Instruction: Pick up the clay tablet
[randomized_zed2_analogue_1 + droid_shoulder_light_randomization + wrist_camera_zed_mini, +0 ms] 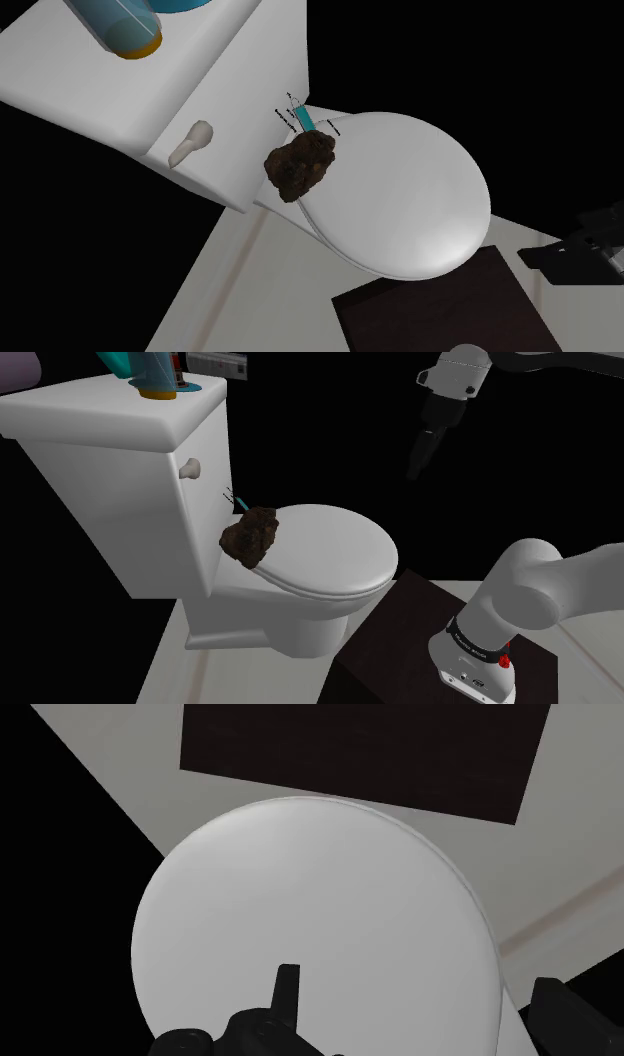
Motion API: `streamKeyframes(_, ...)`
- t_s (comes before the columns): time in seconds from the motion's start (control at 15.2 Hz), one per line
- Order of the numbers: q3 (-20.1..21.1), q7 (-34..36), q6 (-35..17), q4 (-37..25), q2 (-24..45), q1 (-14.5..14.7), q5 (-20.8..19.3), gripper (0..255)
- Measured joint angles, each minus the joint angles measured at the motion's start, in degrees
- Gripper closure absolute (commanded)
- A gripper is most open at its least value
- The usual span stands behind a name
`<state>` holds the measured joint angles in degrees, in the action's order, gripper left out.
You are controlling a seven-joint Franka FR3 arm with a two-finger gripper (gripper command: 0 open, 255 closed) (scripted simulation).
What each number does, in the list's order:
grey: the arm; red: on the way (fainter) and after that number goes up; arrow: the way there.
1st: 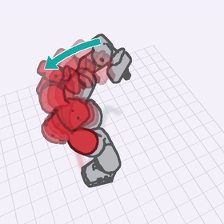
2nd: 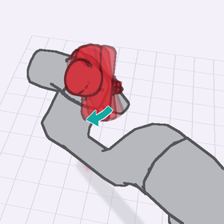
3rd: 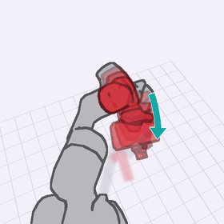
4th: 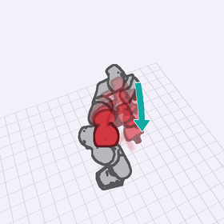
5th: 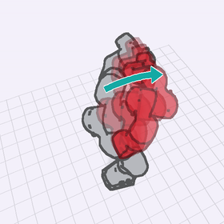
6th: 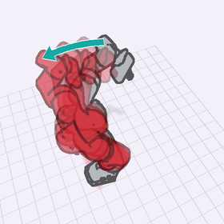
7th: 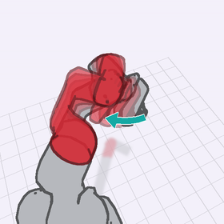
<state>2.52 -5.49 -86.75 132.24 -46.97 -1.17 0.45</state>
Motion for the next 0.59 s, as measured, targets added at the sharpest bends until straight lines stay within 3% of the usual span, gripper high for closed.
streamKeyframes(0.2, -1.63, -2.14, -1.60, -0.24, 2.35, 0.50, 0.69, 0)
streamKeyframes(0.59, -8.39, -12.85, -7.68, -4.38, 15.84, 3.52, 5.54, 0)
